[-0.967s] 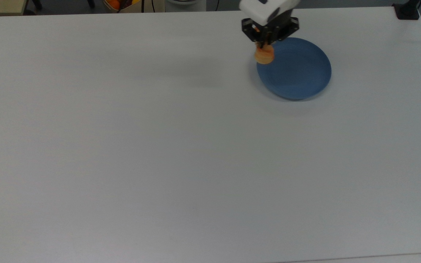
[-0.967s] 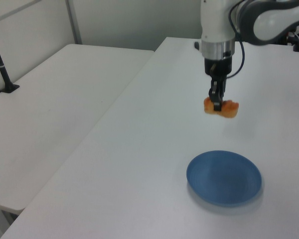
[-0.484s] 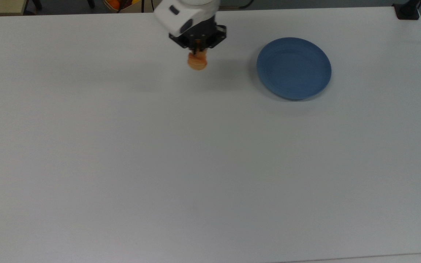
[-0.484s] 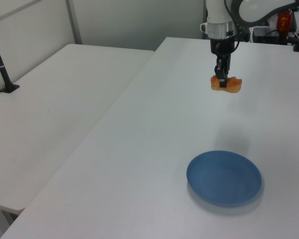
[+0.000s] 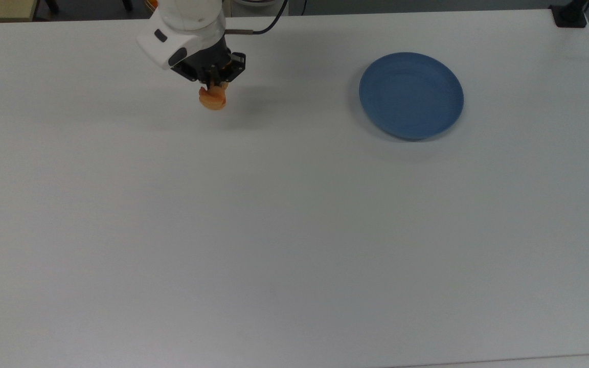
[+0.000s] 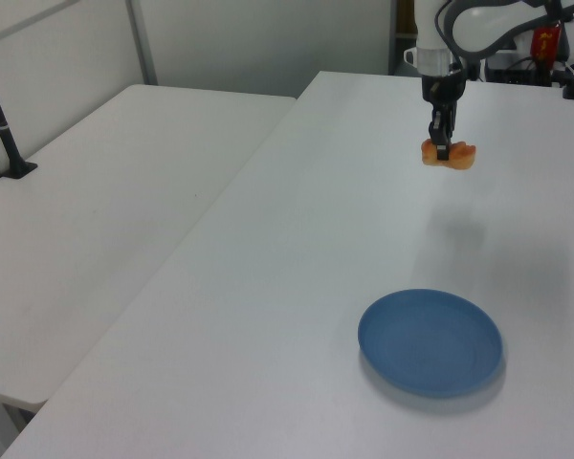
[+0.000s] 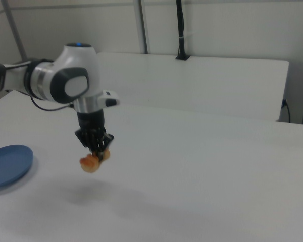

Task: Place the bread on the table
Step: 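Lower the bread roll onto the bare table surface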

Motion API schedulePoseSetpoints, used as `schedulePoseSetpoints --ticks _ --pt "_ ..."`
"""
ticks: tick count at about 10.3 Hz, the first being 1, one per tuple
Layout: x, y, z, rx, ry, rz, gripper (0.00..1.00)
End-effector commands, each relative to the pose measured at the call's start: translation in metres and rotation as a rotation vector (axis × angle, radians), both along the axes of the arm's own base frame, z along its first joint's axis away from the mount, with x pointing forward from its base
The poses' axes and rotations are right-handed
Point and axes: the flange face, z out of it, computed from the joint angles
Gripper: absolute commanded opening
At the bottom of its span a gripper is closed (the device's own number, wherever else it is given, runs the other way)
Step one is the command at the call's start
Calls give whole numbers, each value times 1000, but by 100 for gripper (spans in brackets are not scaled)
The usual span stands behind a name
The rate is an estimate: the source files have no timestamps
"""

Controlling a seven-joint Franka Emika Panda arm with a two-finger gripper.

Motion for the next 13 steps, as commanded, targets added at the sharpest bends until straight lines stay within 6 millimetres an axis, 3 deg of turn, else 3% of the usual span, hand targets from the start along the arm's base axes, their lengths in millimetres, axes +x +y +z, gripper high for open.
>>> schedulePoseSetpoints --ticks 1,2,4,13 --pt "-12 -31 -31 2 0 26 0" --pt "-11 -35 -37 0 -8 22 0" --pt "-17 -38 -66 -12 1 24 0" --pt "-18 -36 -77 -16 2 91 0"
